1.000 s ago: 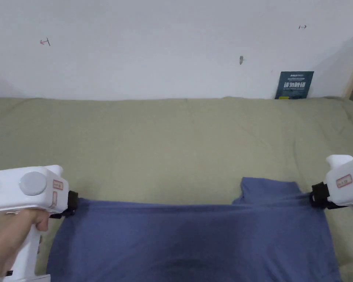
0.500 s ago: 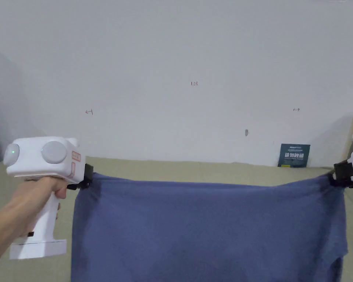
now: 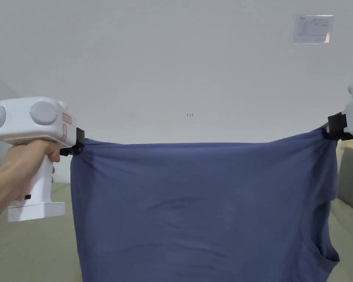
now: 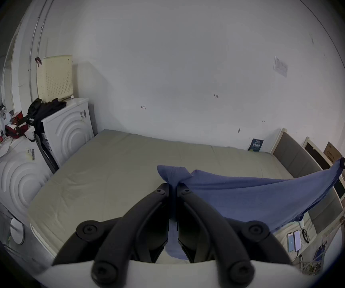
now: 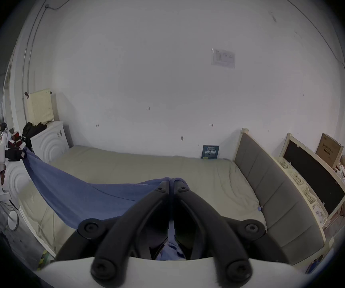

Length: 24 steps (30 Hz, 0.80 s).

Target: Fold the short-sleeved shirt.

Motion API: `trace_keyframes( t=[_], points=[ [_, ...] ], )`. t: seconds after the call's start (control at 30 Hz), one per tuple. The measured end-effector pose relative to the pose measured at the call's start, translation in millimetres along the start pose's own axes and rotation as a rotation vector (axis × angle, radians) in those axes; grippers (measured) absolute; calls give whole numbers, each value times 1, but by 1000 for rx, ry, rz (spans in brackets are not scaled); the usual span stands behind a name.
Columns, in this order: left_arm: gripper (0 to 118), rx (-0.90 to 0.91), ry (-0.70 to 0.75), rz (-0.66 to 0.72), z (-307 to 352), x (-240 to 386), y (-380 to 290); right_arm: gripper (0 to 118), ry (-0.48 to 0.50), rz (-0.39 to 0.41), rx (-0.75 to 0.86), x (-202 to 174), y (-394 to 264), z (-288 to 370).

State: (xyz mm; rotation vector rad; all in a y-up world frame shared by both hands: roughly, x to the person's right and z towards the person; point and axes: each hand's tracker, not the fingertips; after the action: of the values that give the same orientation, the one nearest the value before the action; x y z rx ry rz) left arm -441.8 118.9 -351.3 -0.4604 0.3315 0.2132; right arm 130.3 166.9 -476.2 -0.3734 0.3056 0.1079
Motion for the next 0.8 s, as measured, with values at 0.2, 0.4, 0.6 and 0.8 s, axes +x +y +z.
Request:
trace_keyframes(
  t=[0.2,0.4,0.6,0.8],
  points=[
    [6,37,32,-5,13,1,21,5,10,-9,32,-1,16,2],
    [6,49,50,-35,11,4,42,5,15,-8,44,-7,31,-2],
    [6,40,71,-17,-7,5,61,5,8,11,43,-11,46,-20],
    [6,40,83,-1,-30,10,78,5,-4,-23,68,-8,63,-44]
  ],
)
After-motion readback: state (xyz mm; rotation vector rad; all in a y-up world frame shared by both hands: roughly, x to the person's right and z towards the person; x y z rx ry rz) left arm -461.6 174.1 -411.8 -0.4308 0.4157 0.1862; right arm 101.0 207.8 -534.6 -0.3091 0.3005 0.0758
